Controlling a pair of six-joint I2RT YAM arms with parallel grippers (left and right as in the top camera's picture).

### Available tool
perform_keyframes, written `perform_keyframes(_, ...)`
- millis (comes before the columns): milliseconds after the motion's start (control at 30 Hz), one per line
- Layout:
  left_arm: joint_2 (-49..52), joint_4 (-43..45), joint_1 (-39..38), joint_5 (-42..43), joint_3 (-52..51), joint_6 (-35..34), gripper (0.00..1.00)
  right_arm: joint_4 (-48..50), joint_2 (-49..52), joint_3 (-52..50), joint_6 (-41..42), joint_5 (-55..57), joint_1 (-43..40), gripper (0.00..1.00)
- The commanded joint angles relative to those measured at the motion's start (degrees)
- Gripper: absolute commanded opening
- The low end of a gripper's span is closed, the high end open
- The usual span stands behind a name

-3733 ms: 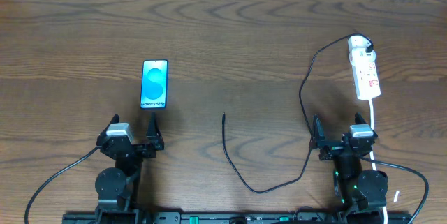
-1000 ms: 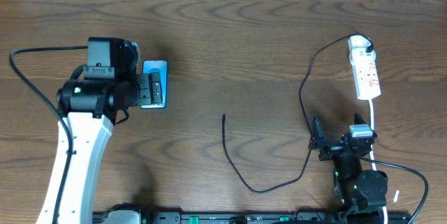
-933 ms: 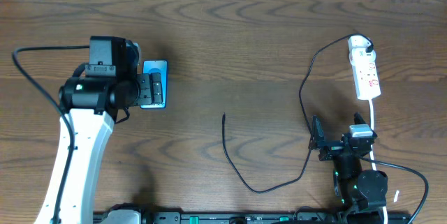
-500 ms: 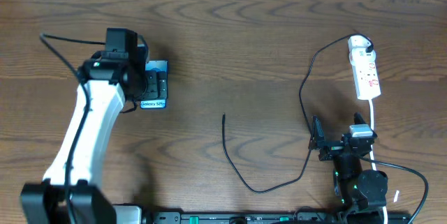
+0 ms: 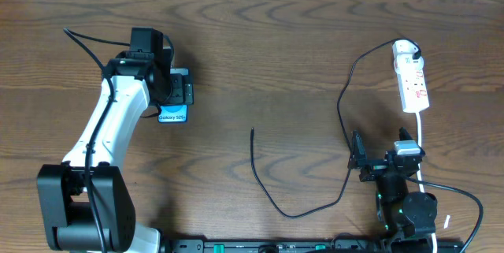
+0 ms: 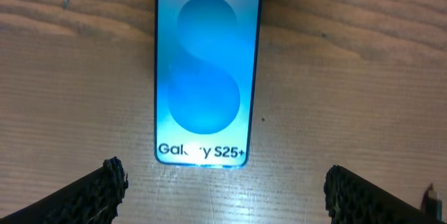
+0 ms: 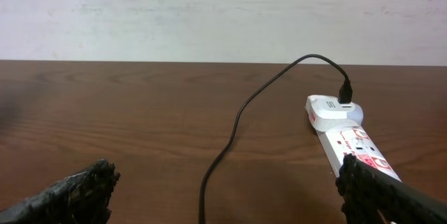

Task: Plug charger to phone and switch on socket
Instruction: 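Lower the left gripper onto the phone's bottom edge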

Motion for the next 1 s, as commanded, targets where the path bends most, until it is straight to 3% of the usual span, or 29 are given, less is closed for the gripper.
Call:
perform_keyframes(0, 0.6, 0.4, 0.2, -2.1, 1.2, 1.0, 0.93, -0.2, -0.3, -0.1, 0.8, -0.1, 0.3, 0.99)
perform_keyframes(967, 3.5, -1.2, 0.3, -6.1, 2.0, 1.0, 0.93, -0.2, -0.3, -0.1, 0.8, -0.1, 0.3, 0.99)
